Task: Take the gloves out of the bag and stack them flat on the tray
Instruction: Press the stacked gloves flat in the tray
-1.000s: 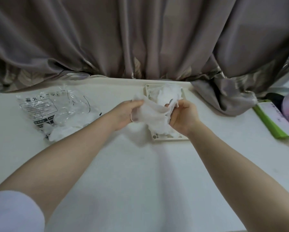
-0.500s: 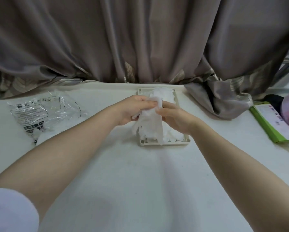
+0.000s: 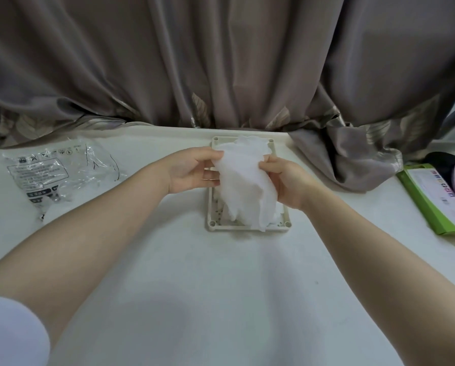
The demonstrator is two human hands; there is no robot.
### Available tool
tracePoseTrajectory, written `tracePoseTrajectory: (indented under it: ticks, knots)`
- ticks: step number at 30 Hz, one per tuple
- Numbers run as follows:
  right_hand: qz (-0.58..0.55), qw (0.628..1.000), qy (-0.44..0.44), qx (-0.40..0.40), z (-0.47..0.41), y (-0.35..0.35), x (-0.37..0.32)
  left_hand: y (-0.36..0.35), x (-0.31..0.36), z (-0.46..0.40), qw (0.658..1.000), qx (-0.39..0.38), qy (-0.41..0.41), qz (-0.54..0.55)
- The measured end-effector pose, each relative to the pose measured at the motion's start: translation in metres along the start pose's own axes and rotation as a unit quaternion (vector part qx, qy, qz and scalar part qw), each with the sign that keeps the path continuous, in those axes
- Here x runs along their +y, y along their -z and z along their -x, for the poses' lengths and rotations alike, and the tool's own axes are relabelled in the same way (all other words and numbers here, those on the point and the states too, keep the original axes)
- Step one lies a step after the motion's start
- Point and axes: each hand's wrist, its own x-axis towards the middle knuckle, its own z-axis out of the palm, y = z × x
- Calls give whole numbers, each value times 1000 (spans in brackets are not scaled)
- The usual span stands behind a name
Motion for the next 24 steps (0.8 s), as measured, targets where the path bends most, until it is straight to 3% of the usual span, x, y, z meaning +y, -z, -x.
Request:
tracePoseTrajectory:
  ticks: [8, 10, 12, 13, 14, 19, 24]
  knots:
    - [-55, 997, -36, 44, -18, 15, 3, -13, -5, -32, 995, 100, 9, 20]
    - [-74, 996, -28, 43, -25, 18, 0, -14, -7, -46, 978, 165, -20, -128]
    - [-77, 996, -3, 45, -34, 19, -4, -16, -10, -58, 913, 260, -70, -306]
    - [-75, 996, 15, 47, -37, 18, -6, -22, -11, -61, 887, 296, -100, -340]
    - [-66, 996, 35, 43, -37, 15, -9, -27, -11, -62, 883, 303, -127, -336]
    - [-14, 995, 100, -7, -35, 3, -19, -52, -10, -73, 966, 231, -105, -42]
    - [80, 988, 128, 35, -28, -4, -14, -56, -5, -69, 983, 130, -10, 133]
